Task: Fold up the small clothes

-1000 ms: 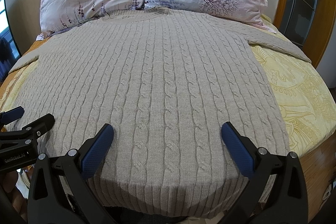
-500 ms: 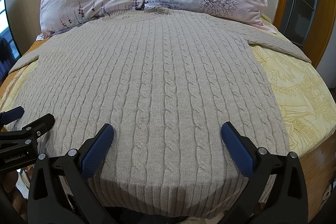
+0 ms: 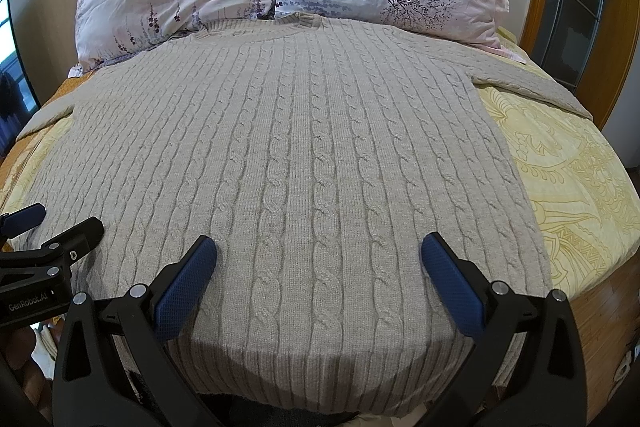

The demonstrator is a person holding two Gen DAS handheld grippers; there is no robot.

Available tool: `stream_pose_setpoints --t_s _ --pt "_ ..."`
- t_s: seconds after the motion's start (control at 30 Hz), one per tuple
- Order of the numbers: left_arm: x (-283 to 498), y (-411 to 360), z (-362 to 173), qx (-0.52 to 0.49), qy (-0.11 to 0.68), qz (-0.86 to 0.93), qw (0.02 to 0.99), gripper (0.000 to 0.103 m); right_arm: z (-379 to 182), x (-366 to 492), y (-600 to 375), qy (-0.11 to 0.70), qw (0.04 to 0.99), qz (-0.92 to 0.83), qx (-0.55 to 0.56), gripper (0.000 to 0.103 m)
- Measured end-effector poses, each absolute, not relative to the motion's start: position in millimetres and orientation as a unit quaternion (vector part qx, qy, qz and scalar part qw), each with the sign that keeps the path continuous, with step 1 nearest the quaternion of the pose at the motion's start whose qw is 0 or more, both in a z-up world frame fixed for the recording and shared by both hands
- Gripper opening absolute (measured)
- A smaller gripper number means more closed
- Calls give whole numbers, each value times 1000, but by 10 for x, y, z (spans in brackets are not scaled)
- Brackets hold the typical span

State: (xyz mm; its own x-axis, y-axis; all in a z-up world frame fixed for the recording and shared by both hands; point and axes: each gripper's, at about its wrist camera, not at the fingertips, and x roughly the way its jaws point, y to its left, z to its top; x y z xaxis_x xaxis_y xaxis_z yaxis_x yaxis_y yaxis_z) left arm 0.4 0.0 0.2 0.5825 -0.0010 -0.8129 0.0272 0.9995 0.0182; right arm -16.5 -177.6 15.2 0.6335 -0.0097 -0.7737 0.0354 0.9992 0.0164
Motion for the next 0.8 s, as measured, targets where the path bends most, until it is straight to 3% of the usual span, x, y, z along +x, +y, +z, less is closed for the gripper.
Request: stream_pose_setpoints --t_s 0.63,0.8 --pt "133 1 21 23 492 -19 870 101 130 -77 -1798 433 900 55 -15 102" --pt "235 45 61 20 478 -33 878 101 250 42 -2132 413 907 67 53 102"
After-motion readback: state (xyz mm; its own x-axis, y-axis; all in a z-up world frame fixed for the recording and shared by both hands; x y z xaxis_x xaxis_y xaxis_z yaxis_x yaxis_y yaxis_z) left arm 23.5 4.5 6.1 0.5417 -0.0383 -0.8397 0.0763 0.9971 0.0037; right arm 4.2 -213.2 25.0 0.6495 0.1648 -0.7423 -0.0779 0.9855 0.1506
